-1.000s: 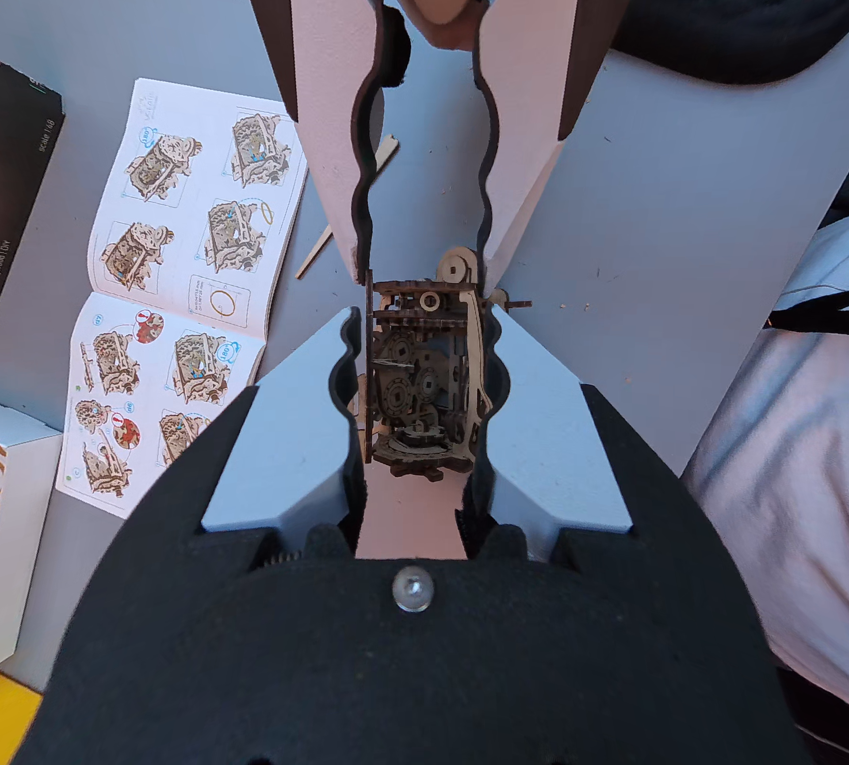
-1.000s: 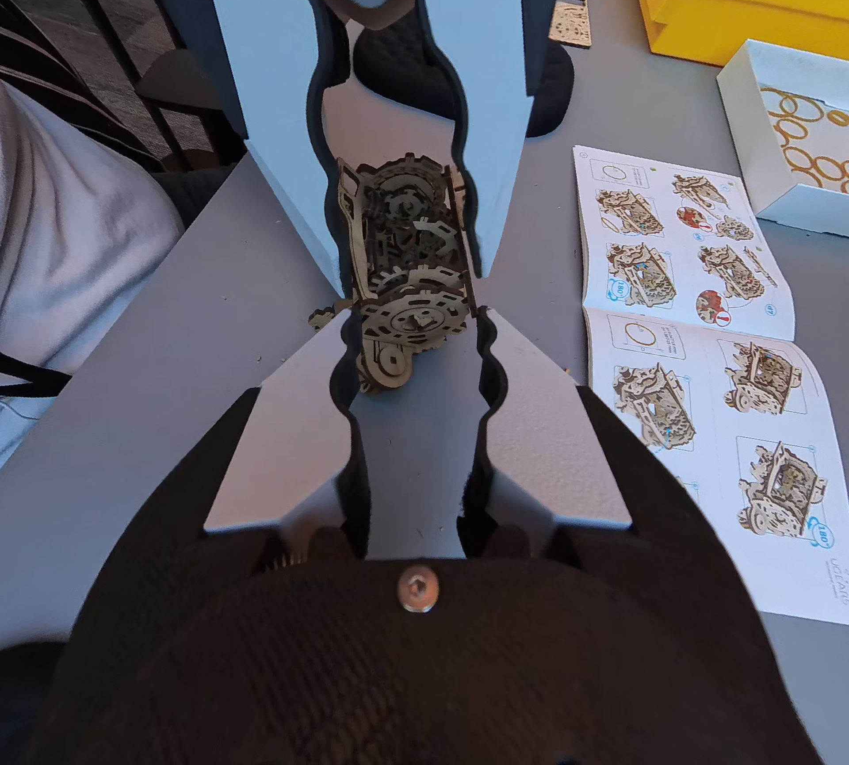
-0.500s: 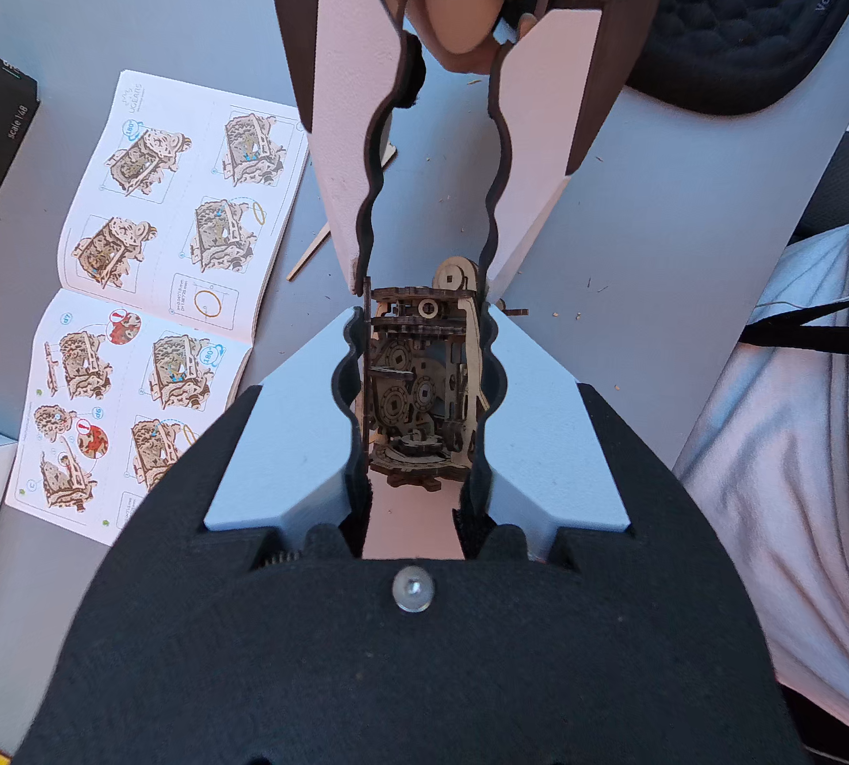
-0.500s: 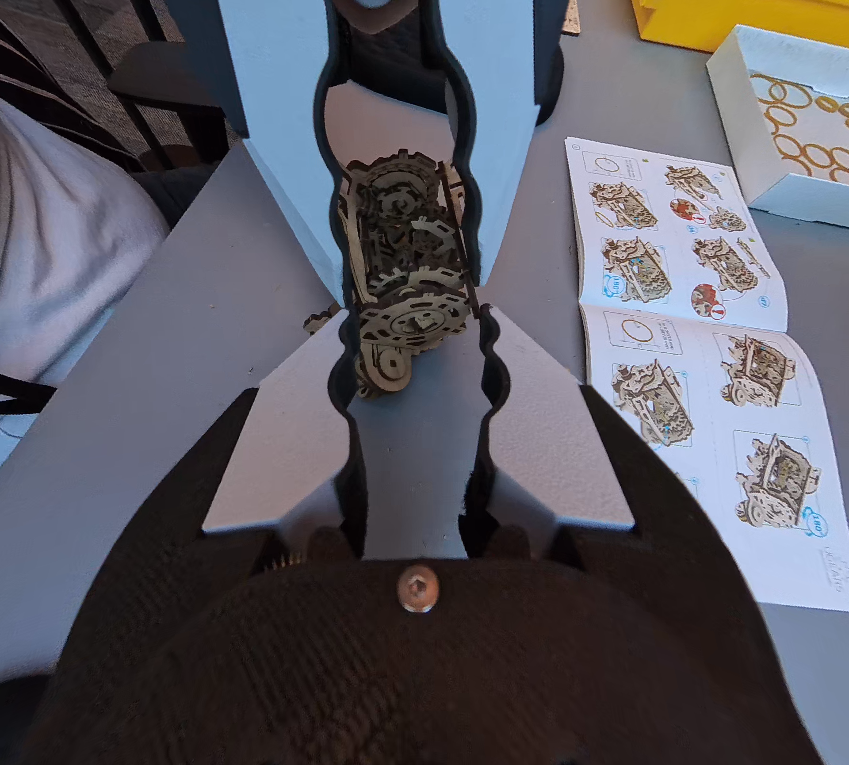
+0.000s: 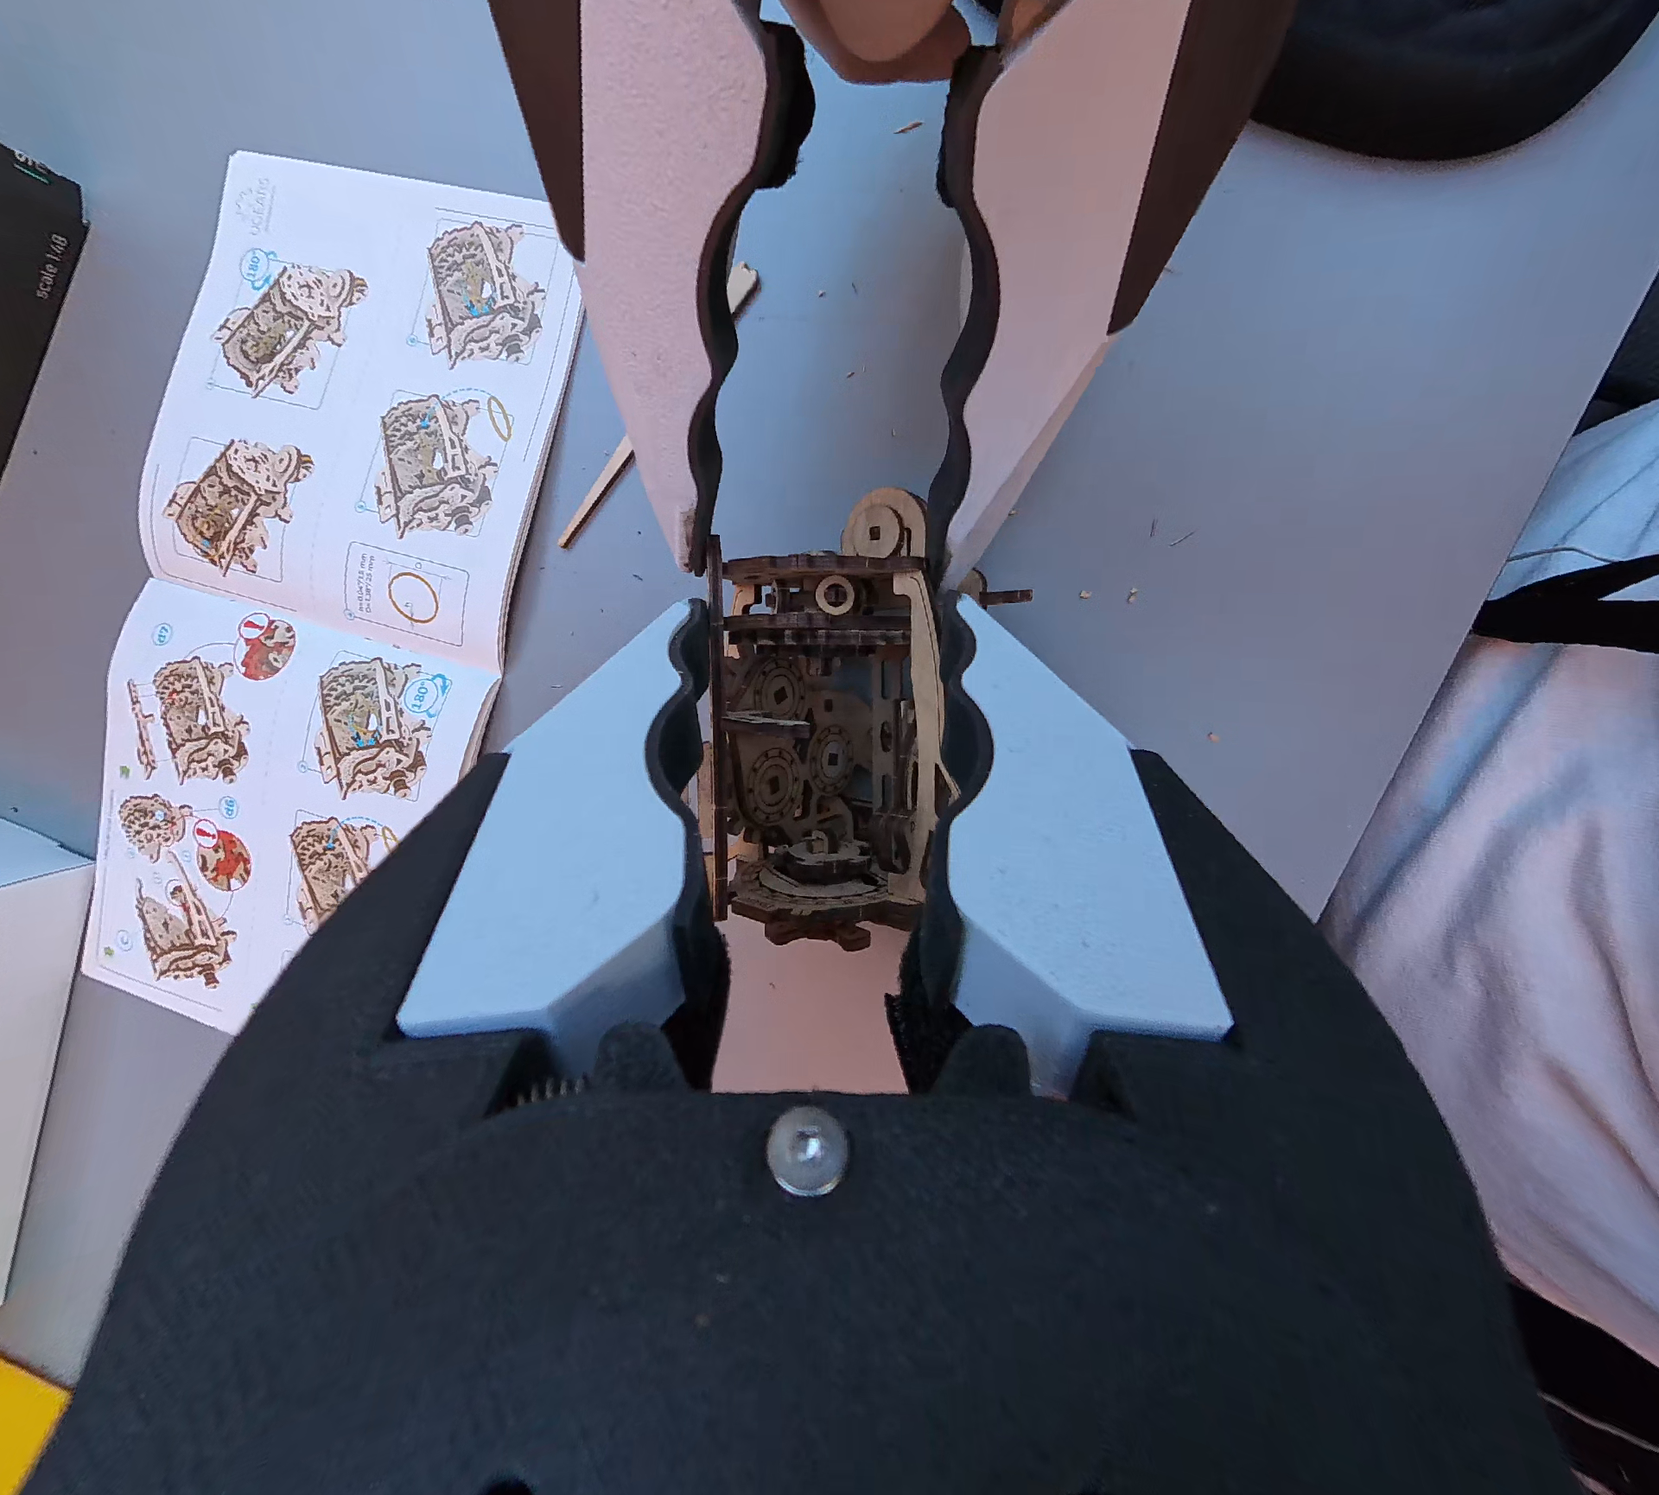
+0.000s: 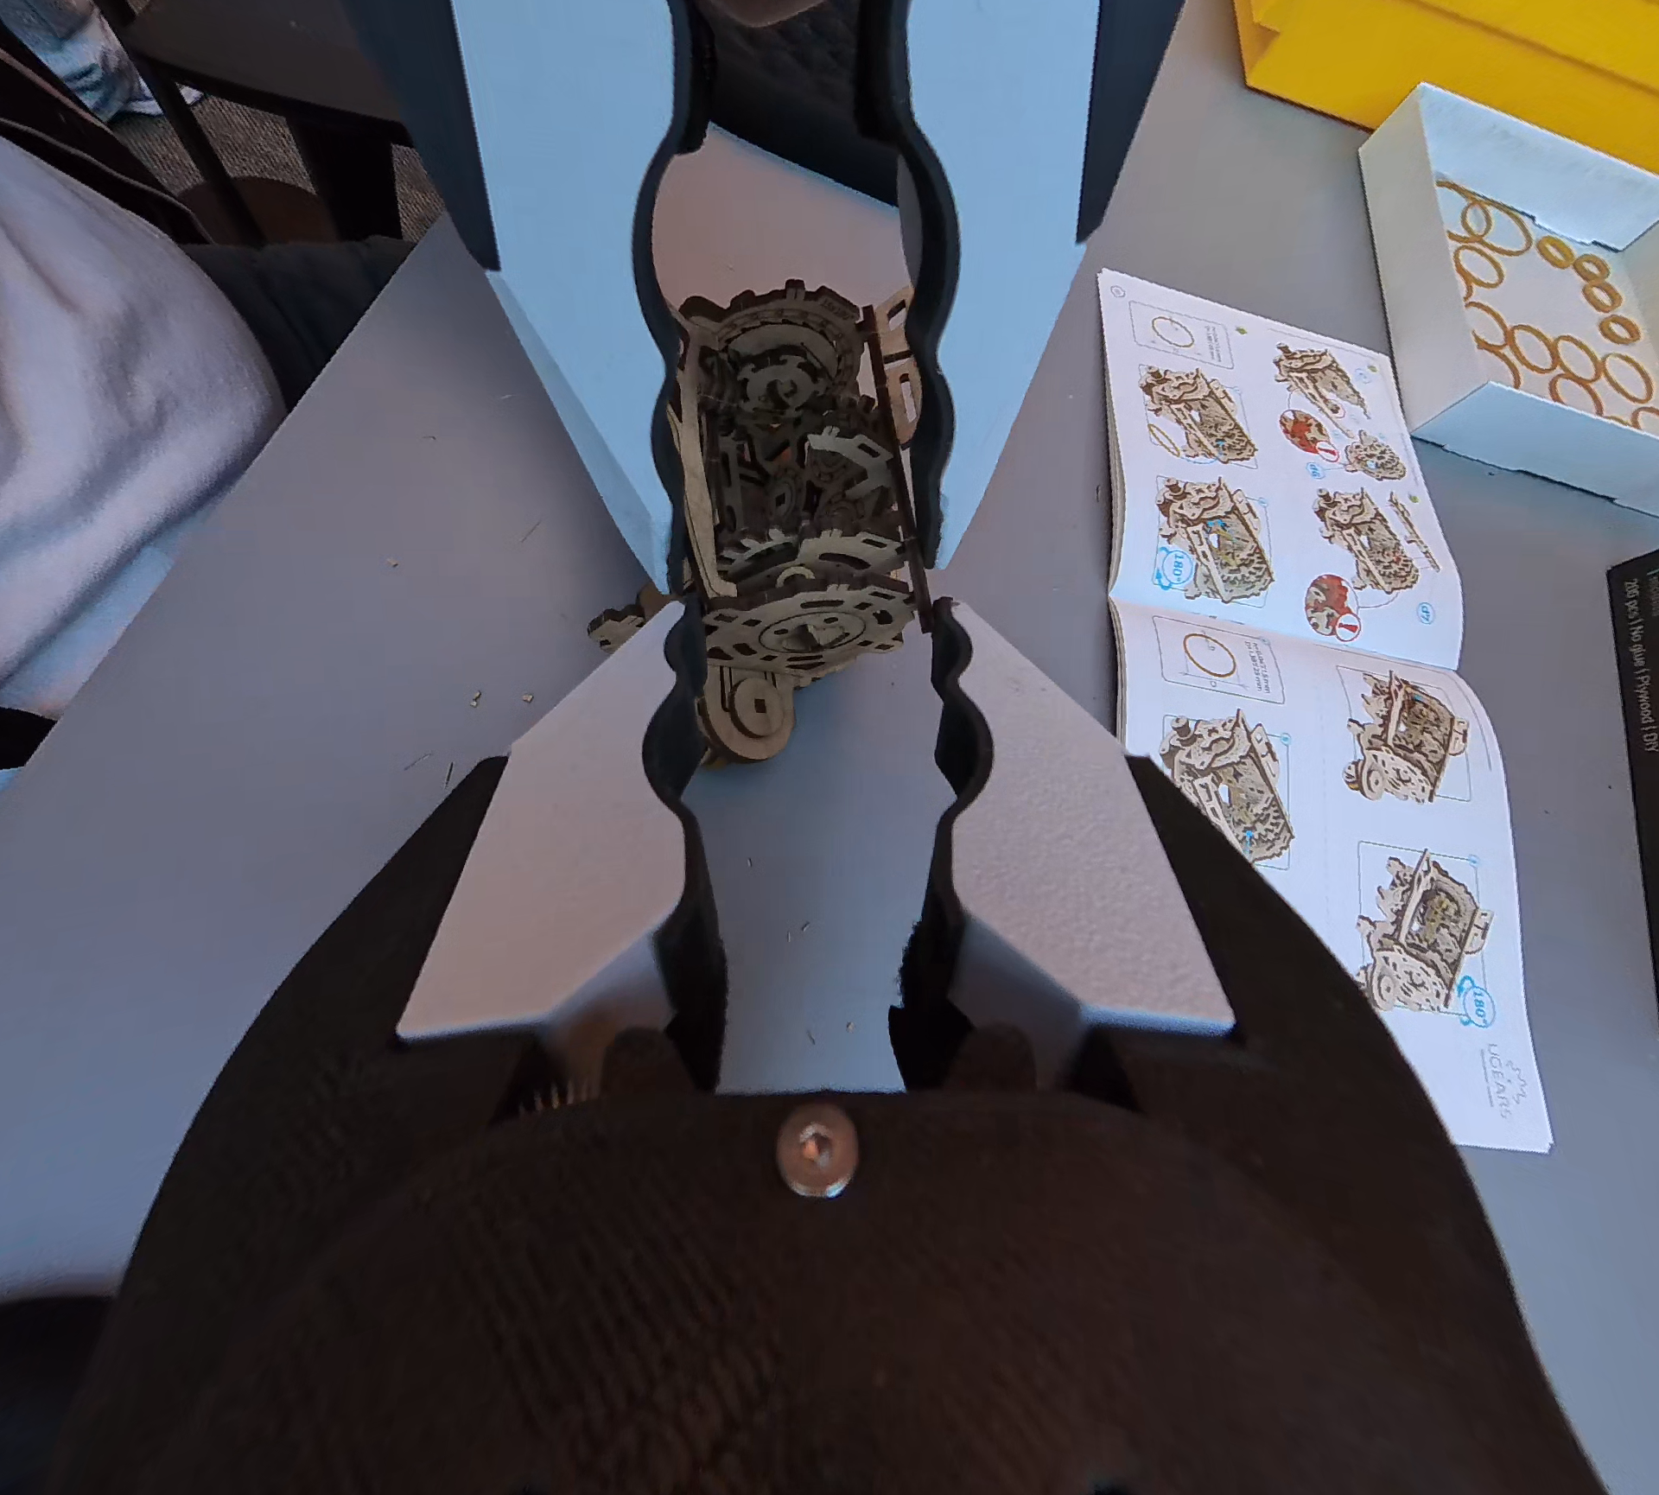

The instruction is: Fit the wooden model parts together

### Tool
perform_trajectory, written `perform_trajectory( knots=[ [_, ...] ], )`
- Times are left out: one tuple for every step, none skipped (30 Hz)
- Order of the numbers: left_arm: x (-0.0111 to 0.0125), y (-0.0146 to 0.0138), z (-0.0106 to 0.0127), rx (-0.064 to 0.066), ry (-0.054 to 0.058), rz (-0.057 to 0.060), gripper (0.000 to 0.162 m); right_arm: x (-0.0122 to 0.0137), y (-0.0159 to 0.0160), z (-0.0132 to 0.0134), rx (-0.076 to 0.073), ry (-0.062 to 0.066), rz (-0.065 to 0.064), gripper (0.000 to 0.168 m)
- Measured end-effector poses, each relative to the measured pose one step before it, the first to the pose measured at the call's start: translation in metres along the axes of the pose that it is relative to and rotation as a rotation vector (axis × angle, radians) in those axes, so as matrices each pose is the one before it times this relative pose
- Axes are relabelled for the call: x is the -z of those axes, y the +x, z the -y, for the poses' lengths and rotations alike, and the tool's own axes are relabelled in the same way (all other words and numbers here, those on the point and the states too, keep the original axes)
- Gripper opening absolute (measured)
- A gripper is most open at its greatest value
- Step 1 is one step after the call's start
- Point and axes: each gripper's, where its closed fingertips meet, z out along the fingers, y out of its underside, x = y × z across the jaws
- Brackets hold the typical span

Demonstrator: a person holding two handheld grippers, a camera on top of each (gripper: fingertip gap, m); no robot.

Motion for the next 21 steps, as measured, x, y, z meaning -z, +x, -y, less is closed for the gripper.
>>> perform_trajectory(
  knots=[
    [-0.00024,-0.00022,0.00046,0.0051,0.0023,0.0001,0.050,0.00029,0.00018,-0.00013,0.0055,-0.0067,-0.0053,0.050],
    [-0.00035,-0.00027,0.00045,0.0021,0.0030,0.0029,0.049,0.00031,0.00025,-0.00043,0.0035,-0.0080,-0.0053,0.050],
    [-0.00039,-0.00045,0.00048,0.0008,0.0041,0.0061,0.049,0.00021,0.00052,-0.00052,-0.0030,-0.0107,-0.0054,0.050],
    [-0.00020,-0.00009,0.00044,0.0012,0.0049,0.0048,0.049,0.00031,-0.00002,-0.00030,-0.0005,-0.0085,-0.0026,0.050],
    [-0.00009,-0.00005,0.00020,0.0046,0.0059,0.0033,0.049,0.00023,0.00005,-0.00015,0.0062,-0.0054,-0.0046,0.049],
    [-0.00002,-0.00001,0.00008,0.0077,0.0074,0.0031,0.048,0.00012,0.00001,-0.00015,-0.0003,-0.0043,-0.0037,0.049],
    [0.00017,0.00012,-0.00001,0.0021,0.0073,0.0033,0.048,-0.00004,-0.00012,0.00018,0.0001,-0.0023,-0.0034,0.049],
    [0.00017,0.00013,0.00007,0.0016,0.0074,0.0042,0.048,0.00006,-0.00019,0.00013,0.0073,-0.0032,-0.0041,0.048],
    [0.00012,0.00027,0.00004,0.0000,0.0054,0.0056,0.048,0.00021,-0.00034,-0.00007,0.0058,-0.0049,-0.0020,0.048],
    [0.00017,0.00032,-0.00002,-0.0040,0.0023,0.0062,0.048,0.00006,-0.00019,0.00014,0.0073,-0.0044,-0.0029,0.048],
    [0.00007,0.00018,0.00000,0.0000,0.0005,0.0041,0.048,0.00004,-0.00017,0.00007,0.0038,-0.0030,-0.0035,0.048],
    [0.00012,0.00012,-0.00005,0.0007,0.0001,0.0019,0.048,0.00002,-0.00015,0.00001,0.0007,-0.0033,-0.0013,0.048],
    [-0.00001,0.00016,0.00001,-0.0023,-0.0001,0.0014,0.048,0.00007,-0.00016,-0.00005,0.0025,-0.0042,-0.0012,0.048],
    [-0.00006,0.00012,0.00000,-0.0011,-0.0003,0.0008,0.048,-0.00001,-0.00006,0.00005,0.0034,-0.0024,-0.0020,0.048],
    [-0.00004,0.00004,0.00005,0.0019,0.0005,0.0000,0.048,0.00007,-0.00008,-0.00011,-0.0007,-0.0012,-0.0006,0.048],
    [-0.00009,0.00001,0.00004,0.0042,0.0011,-0.0007,0.048,0.00006,0.00008,-0.00014,-0.0017,-0.0021,-0.0003,0.048],
    [-0.00007,-0.00001,0.00004,0.0035,0.0009,-0.0002,0.048,0.00010,0.00002,-0.00001,-0.0007,-0.0017,0.0009,0.048],
    [0.00007,0.00012,-0.00001,0.0009,-0.0001,0.0018,0.048,0.00003,-0.00016,-0.00007,0.0037,-0.0012,-0.0006,0.048],
    [0.00003,0.00010,-0.00013,0.0015,-0.0014,0.0029,0.048,0.00004,-0.00010,0.00001,0.0044,-0.0032,-0.0021,0.048],
    [0.00007,0.00016,0.00008,0.0006,0.0001,0.0027,0.048,0.00006,-0.00010,-0.00003,0.0018,-0.0052,-0.0008,0.048],
    [0.00004,0.00021,0.00007,-0.0022,0.0011,0.0028,0.048,0.00014,-0.00025,0.00013,0.0081,-0.0026,-0.0020,0.047]
  ],
)
